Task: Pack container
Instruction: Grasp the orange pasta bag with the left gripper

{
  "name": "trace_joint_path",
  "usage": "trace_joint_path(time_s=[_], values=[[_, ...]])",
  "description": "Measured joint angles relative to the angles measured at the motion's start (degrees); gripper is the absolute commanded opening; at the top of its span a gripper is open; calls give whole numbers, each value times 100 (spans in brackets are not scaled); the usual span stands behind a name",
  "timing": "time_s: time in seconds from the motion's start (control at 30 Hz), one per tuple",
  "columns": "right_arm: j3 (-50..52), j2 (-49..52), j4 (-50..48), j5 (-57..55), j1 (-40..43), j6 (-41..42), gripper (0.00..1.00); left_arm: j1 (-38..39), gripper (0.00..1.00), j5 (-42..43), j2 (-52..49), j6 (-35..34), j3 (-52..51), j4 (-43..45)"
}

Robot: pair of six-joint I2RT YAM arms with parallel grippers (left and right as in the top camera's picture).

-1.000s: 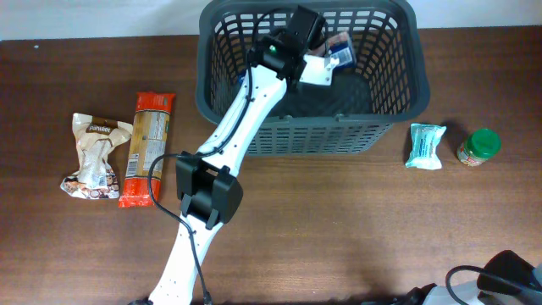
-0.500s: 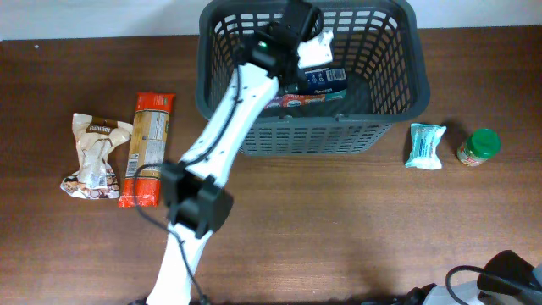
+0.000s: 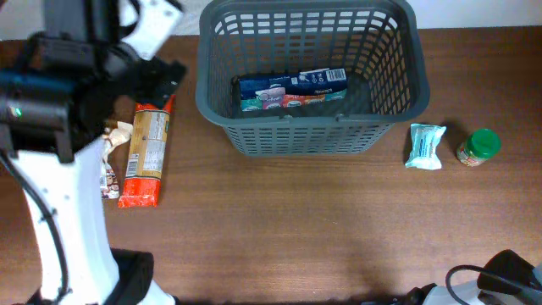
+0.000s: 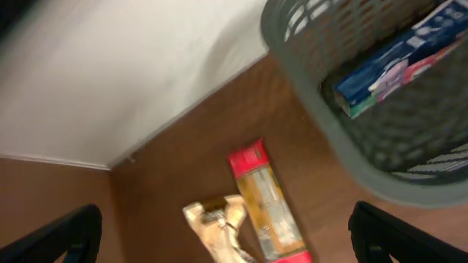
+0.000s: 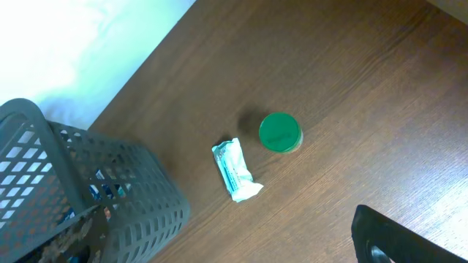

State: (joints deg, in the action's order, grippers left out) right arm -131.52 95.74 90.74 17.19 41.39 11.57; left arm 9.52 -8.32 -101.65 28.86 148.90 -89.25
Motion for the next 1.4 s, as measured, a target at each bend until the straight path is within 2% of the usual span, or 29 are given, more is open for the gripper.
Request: trace_joint_path(time_s=[0.23, 0.37, 0.53, 0.7, 0.9, 1.4], values=[[0, 0, 0, 0, 0, 0, 99, -1241, 99, 1792, -350, -214, -1134, 282], [0, 0, 0, 0, 0, 4, 99, -1714, 99, 2140, -363, -387, -2096, 752], [0, 0, 0, 0, 0, 2, 99, -1991, 99, 1926, -566, -669, -3471, 1239], [0, 0, 0, 0, 0, 2, 99, -1923, 99, 1182, -1178, -1132, -4127, 1738], [0, 0, 0, 0, 0, 2, 99, -1923, 99, 643, -2017, -1526, -4172, 1840], [0, 0, 0, 0, 0, 0, 99, -1923, 99, 483, -3086, -1952, -4179, 1836]])
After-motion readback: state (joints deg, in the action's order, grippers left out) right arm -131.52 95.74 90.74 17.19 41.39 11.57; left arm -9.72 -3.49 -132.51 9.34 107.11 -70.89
